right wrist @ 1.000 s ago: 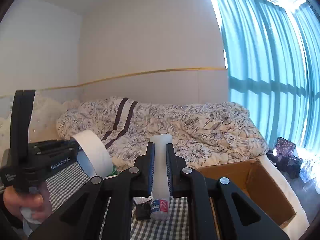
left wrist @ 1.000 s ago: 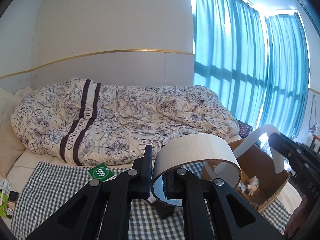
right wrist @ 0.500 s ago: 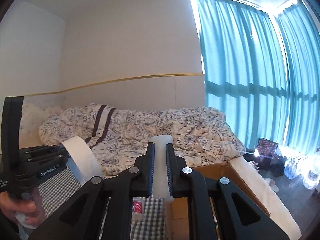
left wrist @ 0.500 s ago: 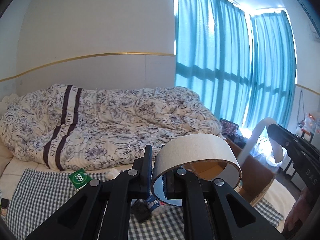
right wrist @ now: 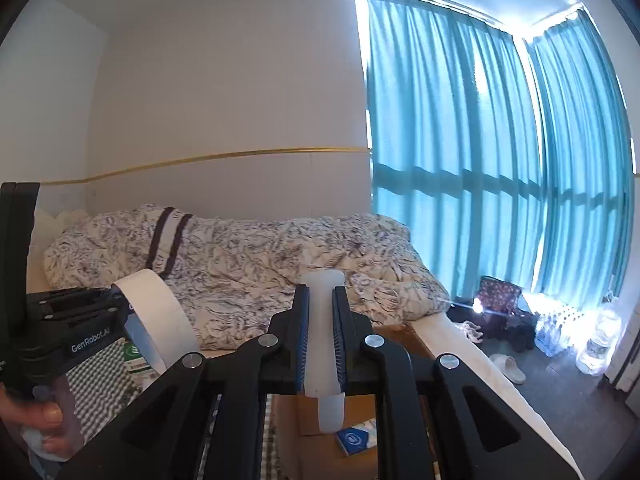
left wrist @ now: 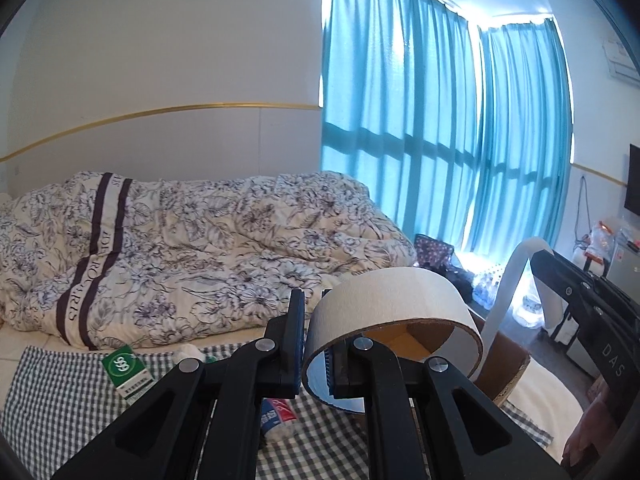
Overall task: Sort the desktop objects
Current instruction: 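Carry the tape roll and hose with both tools over the cardboard box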
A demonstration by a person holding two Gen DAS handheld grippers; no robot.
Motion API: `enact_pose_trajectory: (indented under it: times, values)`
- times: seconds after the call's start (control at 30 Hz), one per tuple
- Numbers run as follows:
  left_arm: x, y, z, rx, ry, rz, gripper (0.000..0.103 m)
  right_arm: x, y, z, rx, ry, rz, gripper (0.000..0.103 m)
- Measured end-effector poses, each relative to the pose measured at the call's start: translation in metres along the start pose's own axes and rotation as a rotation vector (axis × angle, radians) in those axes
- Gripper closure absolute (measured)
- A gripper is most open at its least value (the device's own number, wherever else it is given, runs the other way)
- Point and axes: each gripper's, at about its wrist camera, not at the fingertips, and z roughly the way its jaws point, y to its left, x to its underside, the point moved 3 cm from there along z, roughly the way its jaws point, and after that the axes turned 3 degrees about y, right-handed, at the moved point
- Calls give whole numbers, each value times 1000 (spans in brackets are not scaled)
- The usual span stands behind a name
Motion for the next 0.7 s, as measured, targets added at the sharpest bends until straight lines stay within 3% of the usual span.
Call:
enact_pose_trajectory:
  times: [0.7]
  values:
    - [11,-63,57,79,72,52,94,27,-73,26,113,122,97,91]
